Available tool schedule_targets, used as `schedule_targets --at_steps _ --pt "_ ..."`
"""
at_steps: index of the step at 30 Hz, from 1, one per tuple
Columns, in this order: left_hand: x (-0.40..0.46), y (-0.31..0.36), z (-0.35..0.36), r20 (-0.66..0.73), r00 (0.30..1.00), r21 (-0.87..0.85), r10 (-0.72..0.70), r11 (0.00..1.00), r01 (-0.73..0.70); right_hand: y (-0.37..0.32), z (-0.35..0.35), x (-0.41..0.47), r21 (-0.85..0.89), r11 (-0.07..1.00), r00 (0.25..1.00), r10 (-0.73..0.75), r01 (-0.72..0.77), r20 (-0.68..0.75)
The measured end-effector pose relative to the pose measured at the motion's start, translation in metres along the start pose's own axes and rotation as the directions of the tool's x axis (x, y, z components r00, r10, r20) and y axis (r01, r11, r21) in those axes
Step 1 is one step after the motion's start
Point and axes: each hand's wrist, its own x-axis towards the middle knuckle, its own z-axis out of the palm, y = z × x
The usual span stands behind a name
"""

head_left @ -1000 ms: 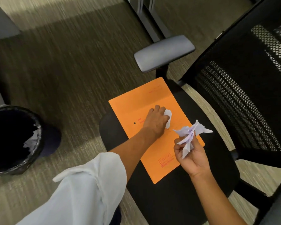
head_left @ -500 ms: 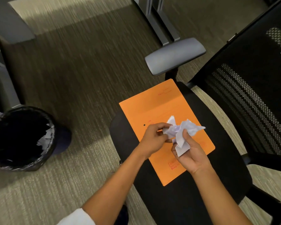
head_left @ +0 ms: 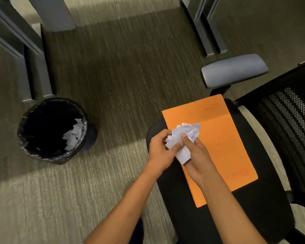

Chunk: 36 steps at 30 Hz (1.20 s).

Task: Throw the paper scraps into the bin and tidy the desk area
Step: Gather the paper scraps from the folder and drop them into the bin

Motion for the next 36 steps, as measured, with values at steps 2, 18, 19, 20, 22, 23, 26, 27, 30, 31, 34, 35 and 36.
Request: schedule_targets --at_steps 2,18,19,20,22,23,26,27,30,31,34,35,36 --pt "-0.003 0.007 -0.016 -0.01 0.997 -0.23 -0.08 0.97 0.075 -0.001 0.015 -0.006 0.153 0.987 0.996 0.036 -0.048 0.076" --pt "-0.036 0.055 -0.14 -0.234 0.714 0.653 0.66 0.65 -0.388 0.034 0.081 -0.005 0.559 0.766 0.926 0.126 -0.319 0.356" --pt "-0.041 0.058 -0.141 -0.09 0.609 0.755 0.788 0.453 -0.474 0.038 0.089 -0.006 0.548 0.76 0.912 0.143 -0.35 0.384" --pt "-0.047 0.061 -0.138 0.016 0.53 0.791 0.848 0.313 -0.525 0.039 0.097 -0.006 0.531 0.756 0.892 0.153 -0.383 0.426" --pt "-0.056 0.063 -0.14 0.116 0.464 0.822 0.878 0.178 -0.542 0.042 0.117 -0.007 0.481 0.761 0.837 0.145 -0.435 0.528" --pt "-0.058 0.061 -0.143 0.133 0.465 0.833 0.875 0.156 -0.531 0.042 0.127 -0.007 0.459 0.768 0.818 0.142 -0.446 0.557" --pt "-0.062 0.057 -0.16 0.109 0.459 0.866 0.882 0.143 -0.478 0.046 0.15 -0.006 0.431 0.773 0.79 0.144 -0.466 0.595" --pt "-0.062 0.056 -0.167 0.092 0.453 0.871 0.887 0.149 -0.468 0.048 0.156 -0.006 0.43 0.764 0.782 0.153 -0.482 0.605" --pt "-0.062 0.053 -0.179 0.043 0.437 0.874 0.898 0.179 -0.453 0.058 0.17 -0.003 0.413 0.753 0.751 0.159 -0.512 0.641" --pt "-0.062 0.052 -0.182 0.018 0.443 0.868 0.896 0.206 -0.452 0.061 0.172 -0.002 0.408 0.752 0.74 0.156 -0.518 0.654" --pt "-0.063 0.053 -0.196 -0.125 0.474 0.827 0.871 0.356 -0.435 0.07 0.18 0.004 0.365 0.767 0.715 0.169 -0.528 0.679" --pt "-0.064 0.055 -0.204 -0.234 0.495 0.797 0.837 0.457 -0.395 0.073 0.184 0.006 0.346 0.775 0.712 0.183 -0.529 0.678" --pt "-0.064 0.057 -0.212 -0.391 0.506 0.734 0.769 0.592 -0.332 0.076 0.189 0.009 0.326 0.786 0.714 0.199 -0.526 0.671"
